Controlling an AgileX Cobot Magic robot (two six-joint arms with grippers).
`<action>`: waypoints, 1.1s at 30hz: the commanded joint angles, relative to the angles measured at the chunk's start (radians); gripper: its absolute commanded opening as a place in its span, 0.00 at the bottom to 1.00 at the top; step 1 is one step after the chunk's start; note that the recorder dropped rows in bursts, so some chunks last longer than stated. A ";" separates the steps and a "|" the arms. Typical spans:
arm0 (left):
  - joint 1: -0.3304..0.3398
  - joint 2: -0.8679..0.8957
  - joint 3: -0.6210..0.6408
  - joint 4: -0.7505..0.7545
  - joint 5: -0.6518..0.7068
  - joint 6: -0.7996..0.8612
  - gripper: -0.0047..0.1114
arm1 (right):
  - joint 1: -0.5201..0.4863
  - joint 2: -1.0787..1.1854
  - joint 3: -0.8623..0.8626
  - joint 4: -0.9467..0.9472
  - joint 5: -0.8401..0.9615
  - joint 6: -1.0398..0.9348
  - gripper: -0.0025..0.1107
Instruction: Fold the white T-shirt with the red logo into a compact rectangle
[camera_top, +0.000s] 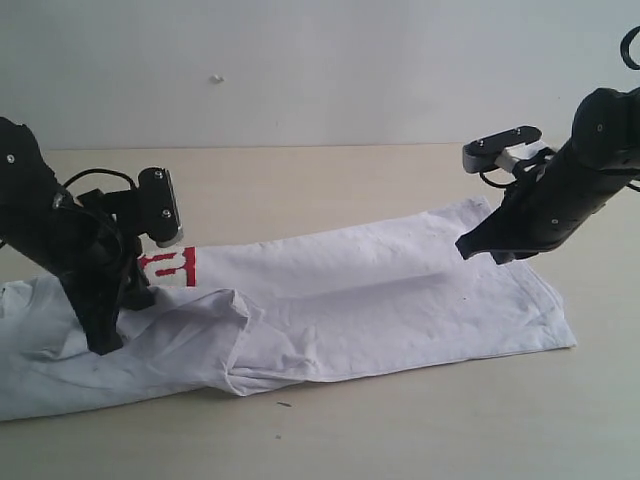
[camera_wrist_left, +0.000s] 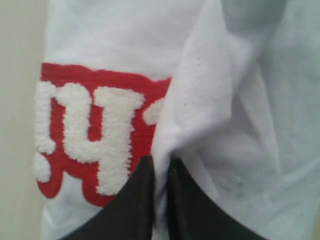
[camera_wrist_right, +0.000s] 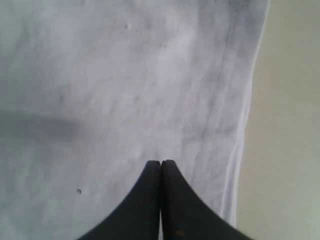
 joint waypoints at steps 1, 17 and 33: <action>0.002 0.002 -0.012 -0.007 -0.086 -0.027 0.21 | 0.000 -0.005 -0.007 -0.006 -0.019 -0.007 0.02; 0.000 -0.055 -0.012 -0.061 -0.022 -0.129 0.05 | 0.000 -0.005 -0.007 -0.006 -0.023 -0.007 0.02; 0.000 0.059 -0.012 -0.039 0.091 -0.131 0.05 | 0.000 -0.005 -0.007 0.012 0.000 -0.007 0.02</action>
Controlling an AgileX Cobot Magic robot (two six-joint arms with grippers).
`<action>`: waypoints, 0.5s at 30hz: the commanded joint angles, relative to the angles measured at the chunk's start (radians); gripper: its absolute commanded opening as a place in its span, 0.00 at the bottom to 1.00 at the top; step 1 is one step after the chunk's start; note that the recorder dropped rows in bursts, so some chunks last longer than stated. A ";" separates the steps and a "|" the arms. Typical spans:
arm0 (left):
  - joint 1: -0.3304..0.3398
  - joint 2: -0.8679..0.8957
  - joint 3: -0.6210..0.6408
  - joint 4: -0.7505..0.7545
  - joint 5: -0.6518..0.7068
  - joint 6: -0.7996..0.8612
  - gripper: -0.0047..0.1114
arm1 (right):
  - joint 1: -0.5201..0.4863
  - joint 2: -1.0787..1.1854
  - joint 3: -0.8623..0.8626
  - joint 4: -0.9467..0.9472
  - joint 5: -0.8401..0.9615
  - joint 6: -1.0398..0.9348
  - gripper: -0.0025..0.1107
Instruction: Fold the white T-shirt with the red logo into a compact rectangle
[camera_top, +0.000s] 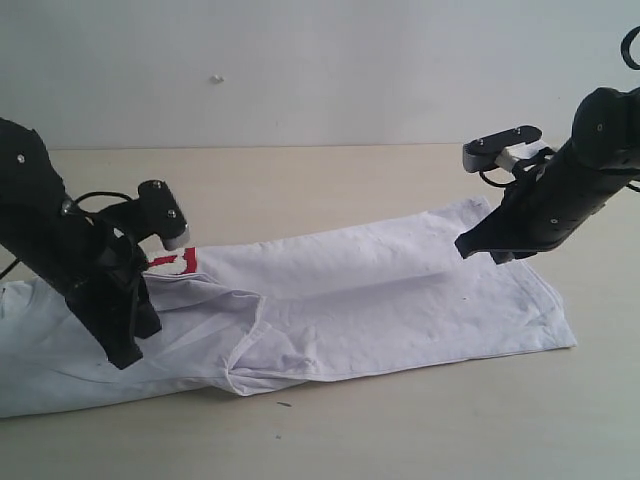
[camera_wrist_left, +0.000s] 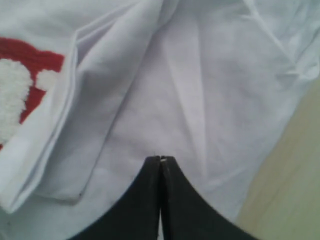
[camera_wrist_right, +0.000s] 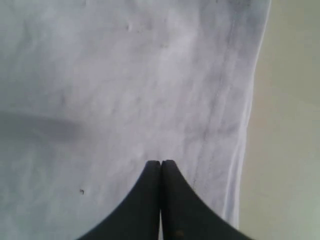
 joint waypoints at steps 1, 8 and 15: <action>0.002 0.023 -0.004 0.081 -0.052 -0.031 0.06 | 0.000 -0.005 -0.007 0.002 0.002 -0.007 0.02; 0.000 0.023 -0.004 0.078 -0.113 -0.052 0.43 | 0.000 -0.005 -0.007 0.002 -0.001 -0.007 0.02; 0.000 0.036 -0.004 0.078 -0.157 -0.045 0.47 | 0.000 -0.005 -0.007 0.002 0.006 -0.007 0.02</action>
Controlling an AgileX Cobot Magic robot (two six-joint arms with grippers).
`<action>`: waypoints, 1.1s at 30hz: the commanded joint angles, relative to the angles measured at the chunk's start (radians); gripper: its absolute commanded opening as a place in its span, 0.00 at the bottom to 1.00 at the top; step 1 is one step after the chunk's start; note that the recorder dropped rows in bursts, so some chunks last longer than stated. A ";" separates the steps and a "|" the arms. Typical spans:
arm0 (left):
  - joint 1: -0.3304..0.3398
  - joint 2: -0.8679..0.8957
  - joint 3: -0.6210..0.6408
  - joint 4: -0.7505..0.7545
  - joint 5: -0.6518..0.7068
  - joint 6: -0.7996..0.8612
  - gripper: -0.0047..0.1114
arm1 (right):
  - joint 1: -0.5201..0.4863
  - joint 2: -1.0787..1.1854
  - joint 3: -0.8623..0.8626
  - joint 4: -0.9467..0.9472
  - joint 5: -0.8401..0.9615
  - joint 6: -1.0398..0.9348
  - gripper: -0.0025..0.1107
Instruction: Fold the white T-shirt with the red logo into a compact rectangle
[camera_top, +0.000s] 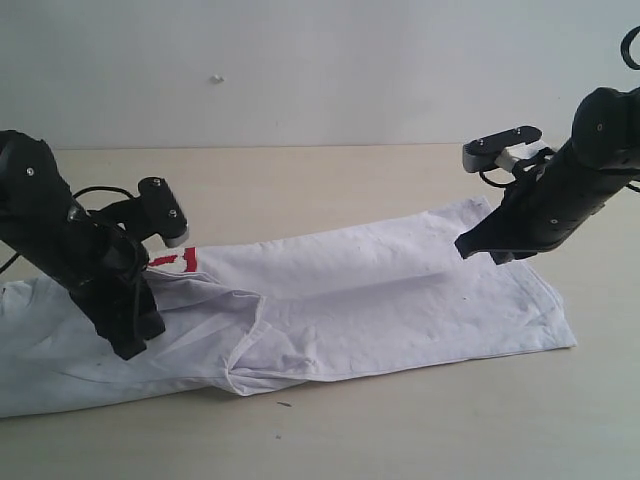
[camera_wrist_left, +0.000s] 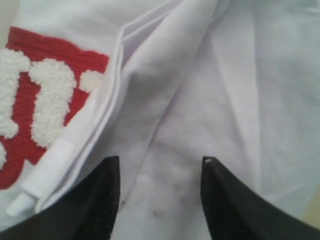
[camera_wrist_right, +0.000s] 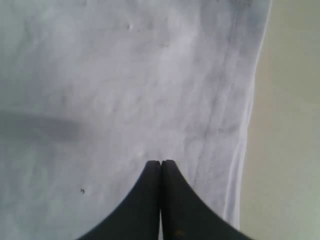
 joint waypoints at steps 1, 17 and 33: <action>0.000 0.020 -0.004 0.003 -0.062 0.007 0.47 | 0.000 -0.005 -0.007 0.002 0.004 -0.007 0.02; 0.000 0.087 -0.004 -0.001 -0.203 -0.007 0.04 | 0.000 -0.005 -0.007 0.002 0.002 -0.005 0.02; 0.000 0.037 -0.004 -0.035 -0.412 -0.014 0.05 | 0.000 -0.005 -0.007 0.002 -0.005 -0.005 0.02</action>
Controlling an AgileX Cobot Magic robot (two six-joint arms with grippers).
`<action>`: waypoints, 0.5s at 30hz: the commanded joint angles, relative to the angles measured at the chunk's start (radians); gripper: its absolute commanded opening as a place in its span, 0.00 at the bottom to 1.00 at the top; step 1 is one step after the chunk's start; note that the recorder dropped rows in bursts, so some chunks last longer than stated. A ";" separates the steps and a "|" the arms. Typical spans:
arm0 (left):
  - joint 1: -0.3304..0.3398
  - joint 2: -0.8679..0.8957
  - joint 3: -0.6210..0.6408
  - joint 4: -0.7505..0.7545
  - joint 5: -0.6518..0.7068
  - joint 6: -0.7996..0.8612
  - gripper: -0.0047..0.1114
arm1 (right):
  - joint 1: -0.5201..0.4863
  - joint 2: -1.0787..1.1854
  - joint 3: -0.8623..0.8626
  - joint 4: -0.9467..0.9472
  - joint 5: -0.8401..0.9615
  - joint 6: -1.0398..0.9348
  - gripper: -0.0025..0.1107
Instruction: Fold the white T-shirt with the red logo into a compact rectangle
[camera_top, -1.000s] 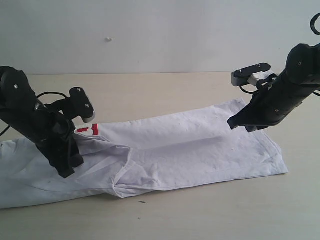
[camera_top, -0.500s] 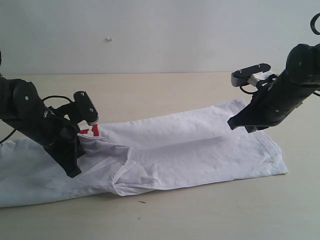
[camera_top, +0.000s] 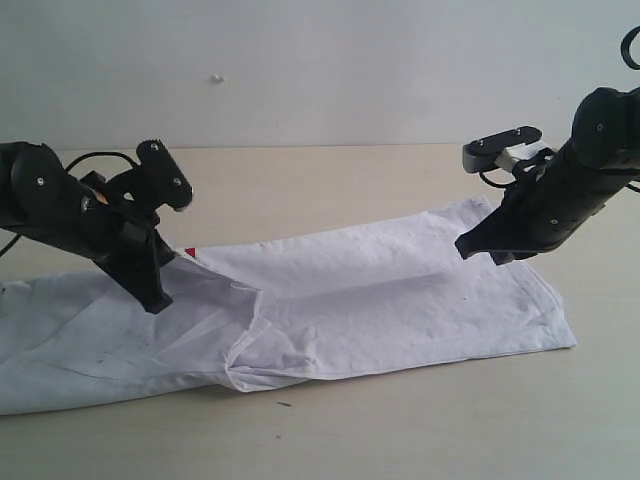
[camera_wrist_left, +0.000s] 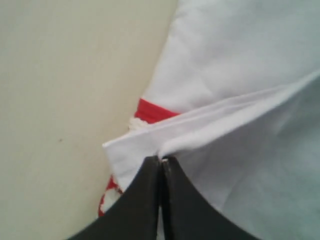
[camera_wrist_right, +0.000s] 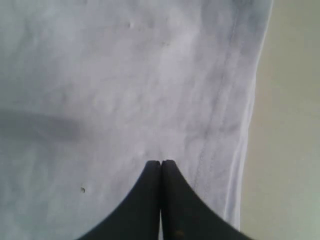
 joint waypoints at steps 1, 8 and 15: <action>0.000 0.000 -0.004 -0.024 -0.095 -0.009 0.07 | 0.000 -0.005 -0.007 0.002 -0.007 -0.005 0.02; 0.000 0.000 -0.004 -0.068 -0.186 -0.012 0.43 | 0.000 -0.005 -0.007 0.002 -0.005 -0.005 0.02; 0.016 -0.023 -0.004 -0.071 -0.175 -0.012 0.53 | 0.000 -0.005 -0.007 0.002 -0.001 -0.005 0.02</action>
